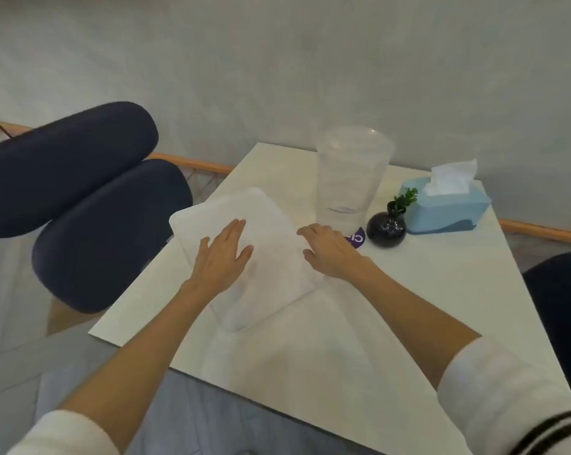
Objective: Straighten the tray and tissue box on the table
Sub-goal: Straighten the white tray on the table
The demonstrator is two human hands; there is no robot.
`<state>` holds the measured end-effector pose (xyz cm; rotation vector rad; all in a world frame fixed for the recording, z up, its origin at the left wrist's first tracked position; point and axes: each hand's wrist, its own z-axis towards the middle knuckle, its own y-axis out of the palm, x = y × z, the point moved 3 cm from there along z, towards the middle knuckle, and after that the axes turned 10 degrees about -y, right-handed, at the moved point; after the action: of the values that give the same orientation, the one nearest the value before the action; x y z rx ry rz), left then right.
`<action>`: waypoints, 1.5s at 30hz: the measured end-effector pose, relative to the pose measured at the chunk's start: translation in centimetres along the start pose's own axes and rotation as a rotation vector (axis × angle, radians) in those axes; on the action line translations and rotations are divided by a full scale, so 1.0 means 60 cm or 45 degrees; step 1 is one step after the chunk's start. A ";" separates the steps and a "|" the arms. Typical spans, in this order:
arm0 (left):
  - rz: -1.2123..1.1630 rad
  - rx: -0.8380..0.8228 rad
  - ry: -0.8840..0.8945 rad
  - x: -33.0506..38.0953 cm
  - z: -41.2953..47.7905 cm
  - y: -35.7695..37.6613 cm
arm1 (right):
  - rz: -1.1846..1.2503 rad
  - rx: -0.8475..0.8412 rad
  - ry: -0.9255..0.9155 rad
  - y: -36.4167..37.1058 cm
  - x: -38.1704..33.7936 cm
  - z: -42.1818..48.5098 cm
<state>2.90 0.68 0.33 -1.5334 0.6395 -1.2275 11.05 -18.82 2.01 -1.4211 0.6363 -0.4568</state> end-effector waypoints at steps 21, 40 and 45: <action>-0.506 -0.293 -0.498 -0.236 0.145 -0.001 | 0.069 0.051 0.817 0.089 -0.008 0.085; -0.368 -0.278 -0.270 -0.238 0.367 0.002 | 0.509 -0.028 1.158 0.114 -0.099 0.082; -0.449 -0.319 -0.261 -0.235 0.385 0.003 | 0.534 0.043 1.184 0.127 -0.118 0.087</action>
<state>19.50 21.62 -4.09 -2.0170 0.4089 -1.2585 8.51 -9.46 -4.42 -0.9454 1.6237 -0.7829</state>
